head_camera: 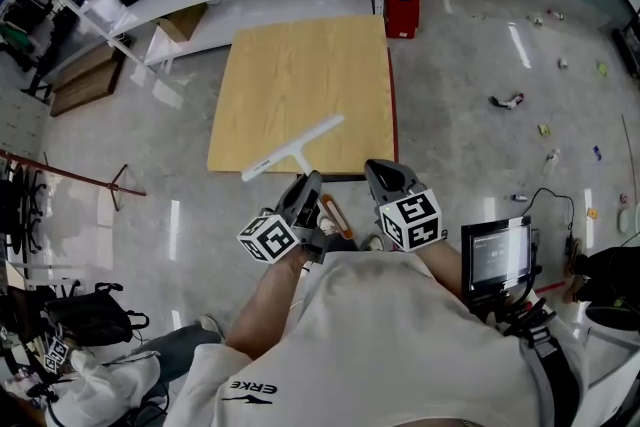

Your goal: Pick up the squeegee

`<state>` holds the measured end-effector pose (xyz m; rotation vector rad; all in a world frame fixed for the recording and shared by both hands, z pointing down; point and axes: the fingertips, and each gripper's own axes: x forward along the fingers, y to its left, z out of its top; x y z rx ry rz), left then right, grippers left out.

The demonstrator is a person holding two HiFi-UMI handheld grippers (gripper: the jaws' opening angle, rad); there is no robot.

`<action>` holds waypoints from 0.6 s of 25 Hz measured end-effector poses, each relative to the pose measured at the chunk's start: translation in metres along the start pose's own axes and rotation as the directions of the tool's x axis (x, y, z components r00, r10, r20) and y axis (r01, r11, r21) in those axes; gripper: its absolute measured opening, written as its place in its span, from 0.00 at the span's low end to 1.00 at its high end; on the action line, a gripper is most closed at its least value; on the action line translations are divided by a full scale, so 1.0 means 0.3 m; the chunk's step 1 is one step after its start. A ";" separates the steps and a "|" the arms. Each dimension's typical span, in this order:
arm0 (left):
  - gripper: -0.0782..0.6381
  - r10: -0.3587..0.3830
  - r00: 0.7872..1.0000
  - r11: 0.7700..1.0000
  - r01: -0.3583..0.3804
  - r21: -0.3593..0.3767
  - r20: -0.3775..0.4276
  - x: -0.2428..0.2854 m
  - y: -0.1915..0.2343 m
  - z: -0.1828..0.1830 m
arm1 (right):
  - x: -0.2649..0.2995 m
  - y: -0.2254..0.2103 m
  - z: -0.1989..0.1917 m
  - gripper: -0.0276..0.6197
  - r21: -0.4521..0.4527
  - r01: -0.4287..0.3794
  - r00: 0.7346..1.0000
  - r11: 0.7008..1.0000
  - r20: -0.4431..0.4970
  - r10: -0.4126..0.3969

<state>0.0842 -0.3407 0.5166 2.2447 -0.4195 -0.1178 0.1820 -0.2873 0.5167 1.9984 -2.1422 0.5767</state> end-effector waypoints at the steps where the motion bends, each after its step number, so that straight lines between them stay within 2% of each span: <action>1: 0.17 0.000 1.000 1.000 0.000 0.001 -0.001 0.011 -0.002 -0.007 | -0.003 -0.013 -0.003 0.05 0.001 0.001 1.000 1.000 0.003 -0.001; 6: 0.17 -0.003 1.000 1.000 0.003 0.009 -0.006 0.023 -0.003 -0.040 | -0.024 -0.029 -0.027 0.05 0.001 0.008 1.000 1.000 0.014 -0.008; 15: 0.17 -0.020 1.000 1.000 0.020 0.001 -0.010 0.059 0.001 -0.016 | -0.002 -0.048 0.001 0.05 0.002 0.024 0.999 1.000 0.026 -0.024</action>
